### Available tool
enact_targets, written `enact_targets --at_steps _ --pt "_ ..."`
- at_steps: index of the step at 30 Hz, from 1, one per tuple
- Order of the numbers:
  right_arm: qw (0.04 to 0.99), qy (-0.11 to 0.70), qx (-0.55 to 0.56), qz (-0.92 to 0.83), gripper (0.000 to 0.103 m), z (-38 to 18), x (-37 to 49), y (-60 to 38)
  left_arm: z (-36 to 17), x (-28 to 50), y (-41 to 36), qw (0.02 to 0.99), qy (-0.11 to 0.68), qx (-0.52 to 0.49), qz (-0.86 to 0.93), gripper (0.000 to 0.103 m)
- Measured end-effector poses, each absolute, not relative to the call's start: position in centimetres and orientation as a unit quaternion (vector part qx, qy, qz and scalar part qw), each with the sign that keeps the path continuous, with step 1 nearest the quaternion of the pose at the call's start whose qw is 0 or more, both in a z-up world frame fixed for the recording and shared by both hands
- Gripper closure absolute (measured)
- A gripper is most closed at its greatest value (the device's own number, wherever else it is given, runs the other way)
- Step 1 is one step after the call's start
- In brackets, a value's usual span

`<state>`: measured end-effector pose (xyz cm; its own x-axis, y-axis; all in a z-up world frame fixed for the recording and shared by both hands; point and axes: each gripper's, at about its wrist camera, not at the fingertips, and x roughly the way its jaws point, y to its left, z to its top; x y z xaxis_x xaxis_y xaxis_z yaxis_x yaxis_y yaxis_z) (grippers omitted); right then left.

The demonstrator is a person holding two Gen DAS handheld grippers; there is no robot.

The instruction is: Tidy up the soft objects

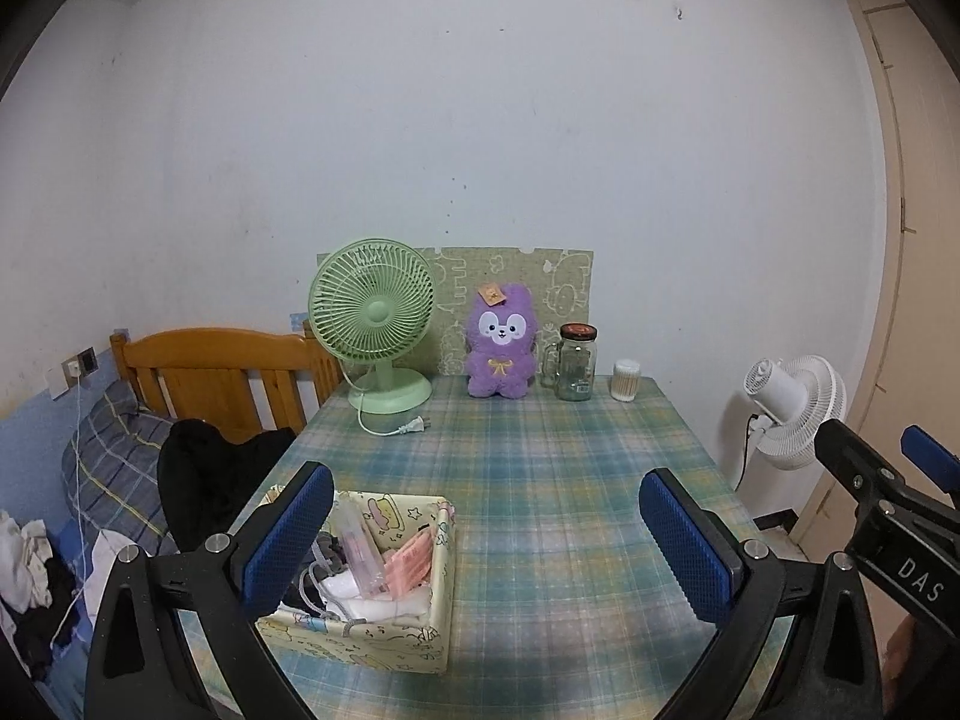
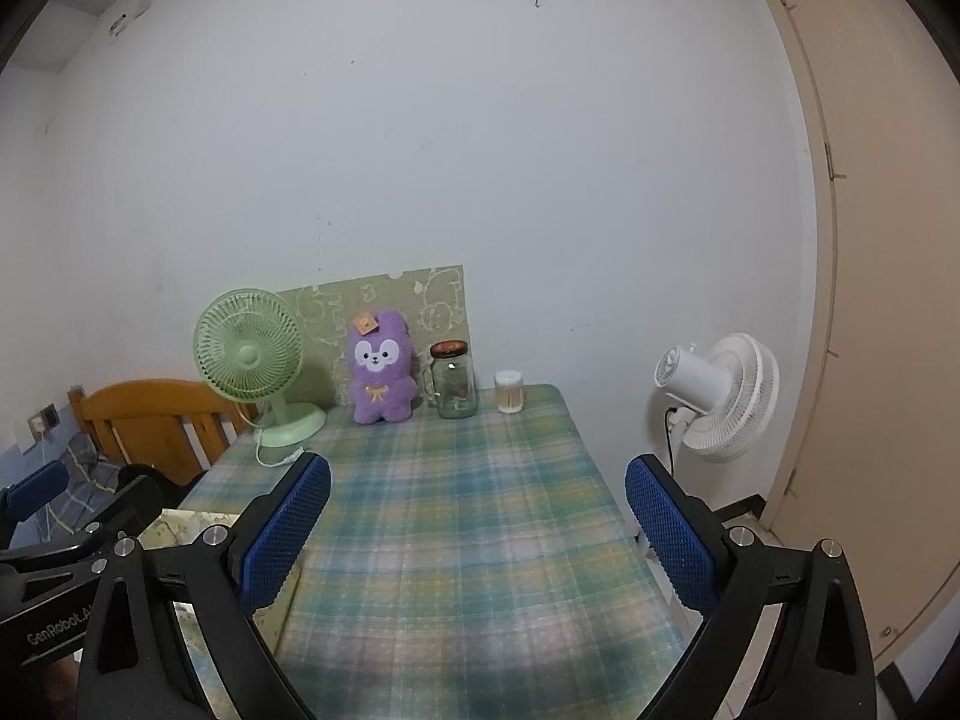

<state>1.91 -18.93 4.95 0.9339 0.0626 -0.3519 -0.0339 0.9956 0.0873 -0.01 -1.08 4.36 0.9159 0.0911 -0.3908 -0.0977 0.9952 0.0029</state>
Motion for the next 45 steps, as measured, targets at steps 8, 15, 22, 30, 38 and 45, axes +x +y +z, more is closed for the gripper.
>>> enact_targets --at_steps 8,15,22,30,38,45 --pt "0.982 0.183 0.035 0.033 0.003 4.9 1.8 -18.3 4.2 -0.1 -1.1 0.979 0.199 -0.005 0.050 0.000" --pt "0.982 0.183 0.030 0.036 0.003 4.8 1.8 -18.0 4.0 -0.1 -1.0 0.978 0.202 -0.003 0.048 0.000" --pt "0.981 0.188 0.024 0.035 0.003 4.7 2.1 -17.7 3.8 0.1 -1.0 0.978 0.203 -0.003 0.049 0.000" --pt "0.981 0.188 0.024 0.038 0.003 4.6 2.1 -17.6 3.5 0.0 -0.8 0.978 0.203 -0.005 0.051 0.000" --pt "0.981 0.189 0.023 0.038 0.003 4.6 2.2 -17.4 3.5 -0.2 -0.5 0.978 0.204 -0.007 0.052 0.000" --pt "0.981 0.191 0.021 0.040 0.003 4.4 2.1 -17.0 3.4 -0.3 -0.2 0.977 0.205 -0.010 0.055 0.000"
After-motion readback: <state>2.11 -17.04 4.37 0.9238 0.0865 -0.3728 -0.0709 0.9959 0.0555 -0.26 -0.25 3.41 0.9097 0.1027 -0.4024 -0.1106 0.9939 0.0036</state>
